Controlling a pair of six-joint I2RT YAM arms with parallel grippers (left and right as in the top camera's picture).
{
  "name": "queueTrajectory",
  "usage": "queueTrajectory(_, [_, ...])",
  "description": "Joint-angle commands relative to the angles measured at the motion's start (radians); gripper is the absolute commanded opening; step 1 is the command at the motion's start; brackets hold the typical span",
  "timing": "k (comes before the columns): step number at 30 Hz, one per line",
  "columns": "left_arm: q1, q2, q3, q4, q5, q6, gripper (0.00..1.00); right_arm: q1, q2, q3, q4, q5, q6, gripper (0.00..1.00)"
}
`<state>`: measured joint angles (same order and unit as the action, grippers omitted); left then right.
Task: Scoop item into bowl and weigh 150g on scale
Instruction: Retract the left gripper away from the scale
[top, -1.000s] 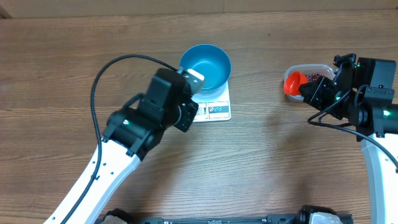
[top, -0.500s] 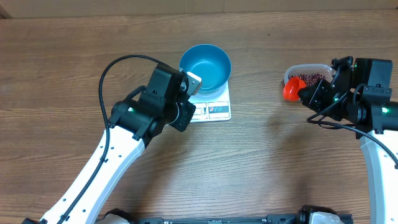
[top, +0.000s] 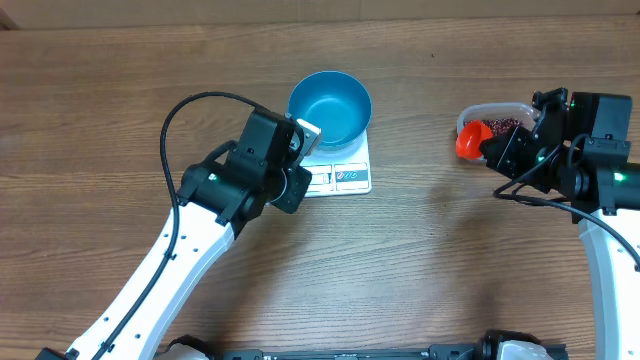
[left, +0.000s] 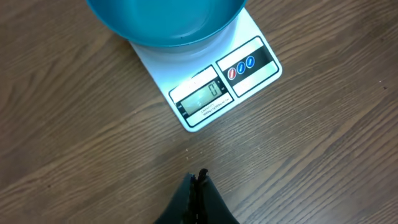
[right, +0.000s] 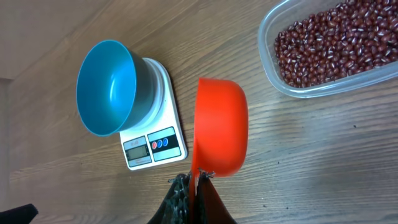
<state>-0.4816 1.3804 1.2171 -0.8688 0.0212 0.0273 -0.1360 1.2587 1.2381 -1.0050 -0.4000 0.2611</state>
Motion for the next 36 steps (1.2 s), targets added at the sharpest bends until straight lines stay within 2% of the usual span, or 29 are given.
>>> queueTrajectory(1, [0.005, 0.005, -0.012, 0.002, -0.014, -0.043, 0.16, -0.004, 0.000, 0.026, 0.016, 0.006, -0.008, 0.04])
queueTrajectory(2, [0.005, 0.005, -0.012, 0.002, -0.016, -0.043, 0.25, -0.004, 0.000, 0.026, 0.015, 0.007, -0.008, 0.04])
queueTrajectory(5, [0.005, 0.005, -0.012, 0.005, -0.032, -0.043, 0.33, -0.004, 0.000, 0.026, 0.020, 0.007, -0.008, 0.04])
queueTrajectory(9, [0.018, 0.005, -0.012, 0.005, -0.032, -0.041, 0.20, -0.004, 0.000, 0.026, 0.038, 0.007, -0.008, 0.04])
queueTrajectory(12, [0.060, 0.005, -0.012, -0.002, -0.026, 0.018, 0.19, -0.004, 0.000, 0.026, 0.042, 0.007, -0.008, 0.04])
queueTrajectory(16, [0.141, 0.005, -0.012, -0.014, 0.058, 0.115, 0.15, -0.004, 0.000, 0.026, 0.041, 0.007, -0.008, 0.04])
queueTrajectory(20, [0.220, -0.016, -0.012, -0.031, 0.114, 0.129, 0.08, -0.004, 0.000, 0.026, 0.034, 0.007, -0.008, 0.04])
queueTrajectory(23, [0.256, -0.113, -0.012, -0.048, 0.136, 0.126, 0.07, -0.004, 0.000, 0.026, 0.027, 0.007, -0.007, 0.04])
queueTrajectory(26, [0.318, -0.246, -0.024, -0.047, 0.166, 0.061, 0.04, -0.004, 0.000, 0.026, 0.027, 0.010, -0.002, 0.04])
queueTrajectory(28, [0.360, -0.340, -0.091, 0.010, 0.205, 0.034, 0.04, -0.004, 0.000, 0.026, 0.026, 0.017, 0.002, 0.04])
queueTrajectory(31, [0.384, -0.446, -0.276, 0.157, 0.247, 0.028, 0.11, -0.004, 0.000, 0.026, 0.027, 0.018, 0.004, 0.04])
queueTrajectory(33, [0.382, -0.457, -0.445, 0.298, 0.257, 0.043, 0.27, -0.004, 0.000, 0.026, 0.027, 0.018, 0.004, 0.04])
queueTrajectory(36, [0.382, -0.420, -0.554, 0.423, 0.308, 0.045, 0.36, -0.004, 0.000, 0.026, 0.026, 0.018, 0.004, 0.04])
